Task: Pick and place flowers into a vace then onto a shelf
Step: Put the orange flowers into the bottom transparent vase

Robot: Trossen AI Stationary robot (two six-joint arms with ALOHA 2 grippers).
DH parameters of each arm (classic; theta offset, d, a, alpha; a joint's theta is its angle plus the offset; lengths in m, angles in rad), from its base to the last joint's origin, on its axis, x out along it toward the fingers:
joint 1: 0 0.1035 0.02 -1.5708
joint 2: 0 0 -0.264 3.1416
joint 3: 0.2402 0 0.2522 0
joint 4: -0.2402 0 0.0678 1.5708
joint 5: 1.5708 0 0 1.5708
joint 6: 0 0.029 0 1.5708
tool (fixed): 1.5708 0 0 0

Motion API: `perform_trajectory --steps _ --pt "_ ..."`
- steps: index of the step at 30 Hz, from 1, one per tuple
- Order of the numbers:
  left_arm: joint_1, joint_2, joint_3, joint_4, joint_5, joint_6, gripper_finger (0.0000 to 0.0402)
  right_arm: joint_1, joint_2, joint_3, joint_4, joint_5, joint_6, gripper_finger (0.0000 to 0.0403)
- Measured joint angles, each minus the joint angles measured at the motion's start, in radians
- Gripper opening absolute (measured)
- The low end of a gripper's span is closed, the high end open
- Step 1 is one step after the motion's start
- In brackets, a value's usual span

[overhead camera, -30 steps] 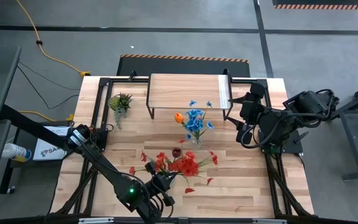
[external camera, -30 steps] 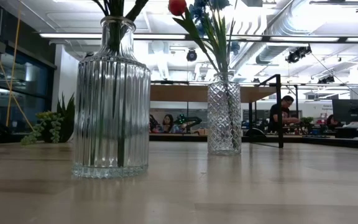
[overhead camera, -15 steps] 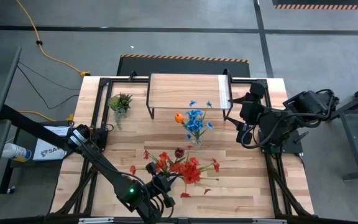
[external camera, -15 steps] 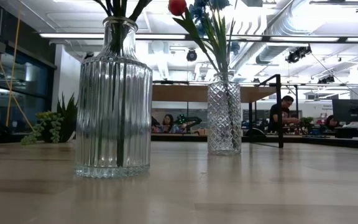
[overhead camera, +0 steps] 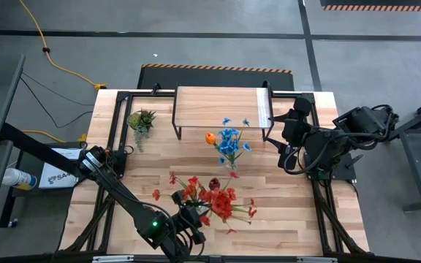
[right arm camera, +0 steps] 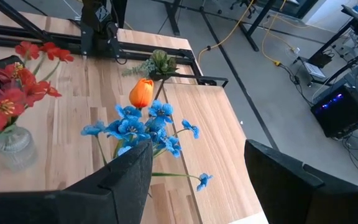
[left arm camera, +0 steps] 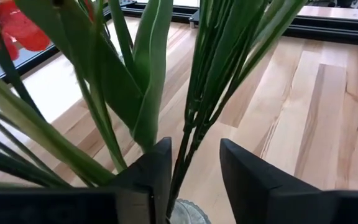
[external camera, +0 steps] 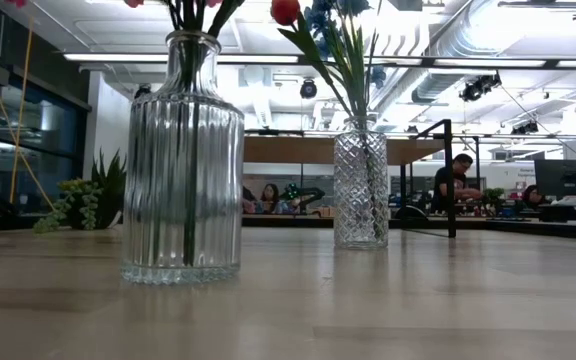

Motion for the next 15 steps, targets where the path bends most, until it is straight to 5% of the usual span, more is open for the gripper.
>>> perform_trajectory --steps 15 --pt "-0.006 0.0 0.0 0.008 -0.056 0.001 0.014 0.0 0.0 0.0 0.0 -0.025 0.0 0.0245"
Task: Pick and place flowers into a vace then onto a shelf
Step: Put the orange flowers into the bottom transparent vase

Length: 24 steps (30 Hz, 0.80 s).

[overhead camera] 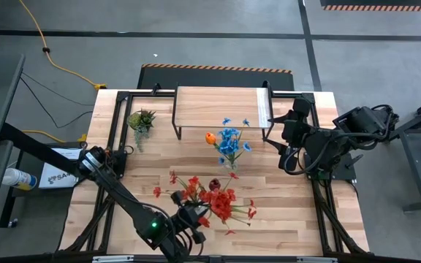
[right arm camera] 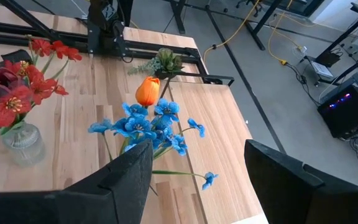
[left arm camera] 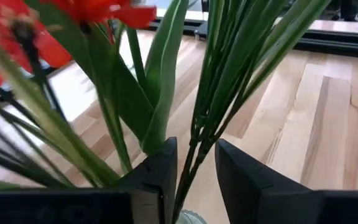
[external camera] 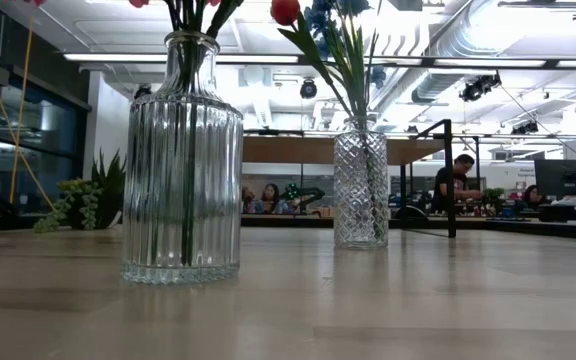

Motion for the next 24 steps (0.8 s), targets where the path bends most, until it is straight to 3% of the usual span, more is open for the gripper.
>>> perform_trajectory --steps 24 --pt "-0.013 -0.006 0.042 -0.013 -0.03 0.063 0.0111 0.0 0.0 0.0 0.0 0.005 -0.019 0.0245"
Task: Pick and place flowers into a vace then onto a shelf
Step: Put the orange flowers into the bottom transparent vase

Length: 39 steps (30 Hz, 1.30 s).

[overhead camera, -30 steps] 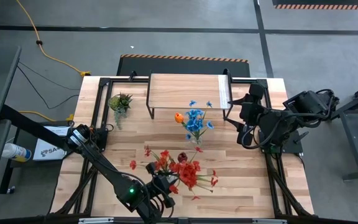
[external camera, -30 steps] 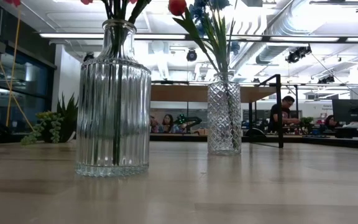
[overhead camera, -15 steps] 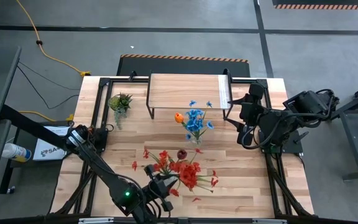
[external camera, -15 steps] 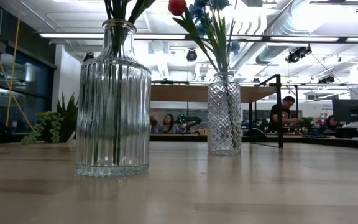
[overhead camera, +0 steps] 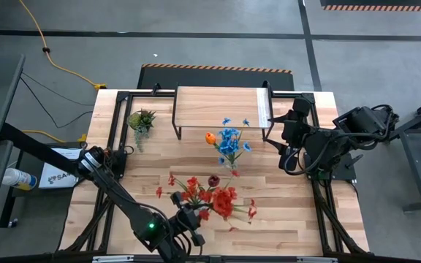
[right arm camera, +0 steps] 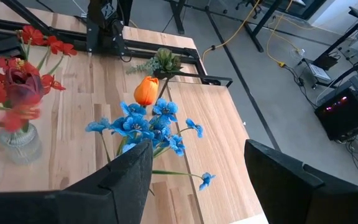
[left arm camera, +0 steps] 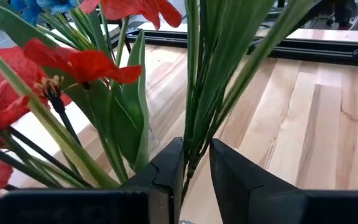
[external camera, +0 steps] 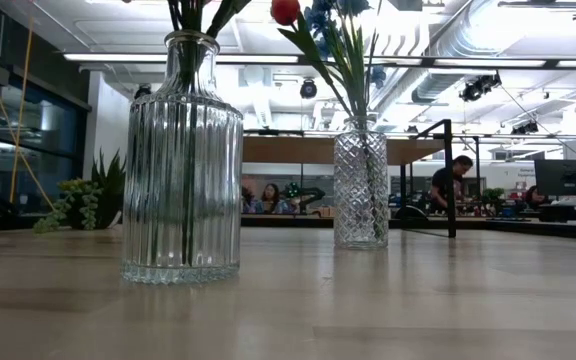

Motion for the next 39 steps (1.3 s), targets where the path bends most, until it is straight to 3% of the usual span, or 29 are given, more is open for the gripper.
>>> perform_trajectory --steps 13,22,31,39 --pt "0.002 0.0 0.0 -0.009 0.035 -0.001 0.0023 0.0 0.0 0.0 0.002 0.0 0.003 0.0245" --pt "0.002 0.0 0.0 -0.025 0.057 -0.045 0.0053 0.0 0.0 0.0 0.005 -0.001 0.003 0.0245" --pt "0.001 0.0 0.0 -0.027 0.108 -0.06 0.0024 0.0 0.0 0.0 0.007 -0.004 0.003 0.0245" --pt "0.001 0.0 0.0 -0.035 0.113 -0.061 0.0054 0.0 0.0 0.0 0.007 -0.004 0.003 0.0245"
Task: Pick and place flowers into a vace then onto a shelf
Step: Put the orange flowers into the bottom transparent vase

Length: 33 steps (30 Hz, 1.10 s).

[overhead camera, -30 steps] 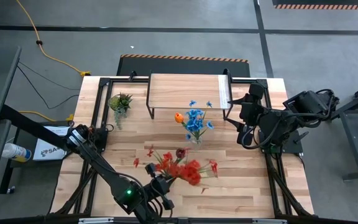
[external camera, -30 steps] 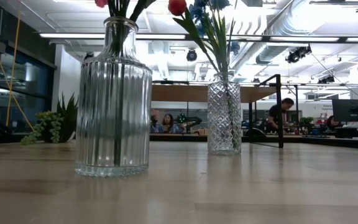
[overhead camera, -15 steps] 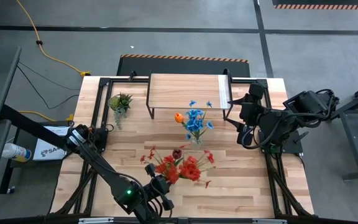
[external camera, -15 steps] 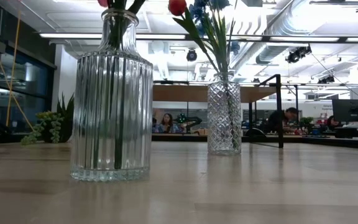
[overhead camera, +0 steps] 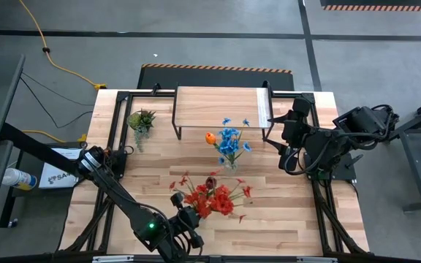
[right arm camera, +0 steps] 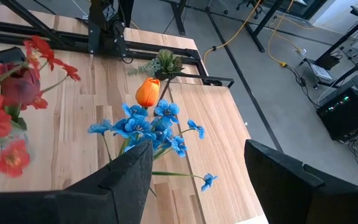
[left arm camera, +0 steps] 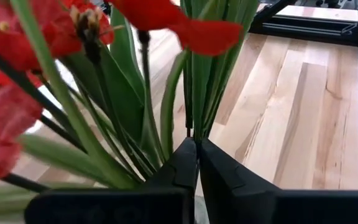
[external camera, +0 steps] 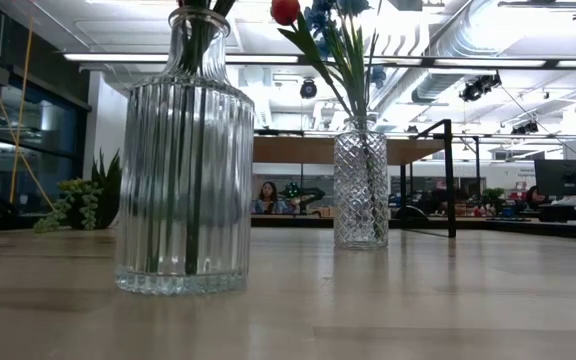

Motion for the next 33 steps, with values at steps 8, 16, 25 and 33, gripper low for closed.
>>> perform_trajectory --steps 8,16,25,33 --pt "-0.009 0.0 -0.001 0.0 0.02 0.0 0.0043 0.0 0.0 0.0 0.0 0.0 -0.007 0.0245" --pt "-0.021 0.0 -0.001 0.003 0.009 0.0 0.0069 0.0 0.0 0.0 0.0 0.0 -0.007 0.0245" --pt "-0.02 0.0 -0.001 0.011 0.015 -0.008 0.0104 0.0 0.0 0.0 0.0 -0.003 -0.007 0.0245" --pt "-0.02 0.0 -0.001 0.017 0.015 -0.029 0.0124 0.0 0.0 0.0 0.0 -0.003 -0.008 0.0245"
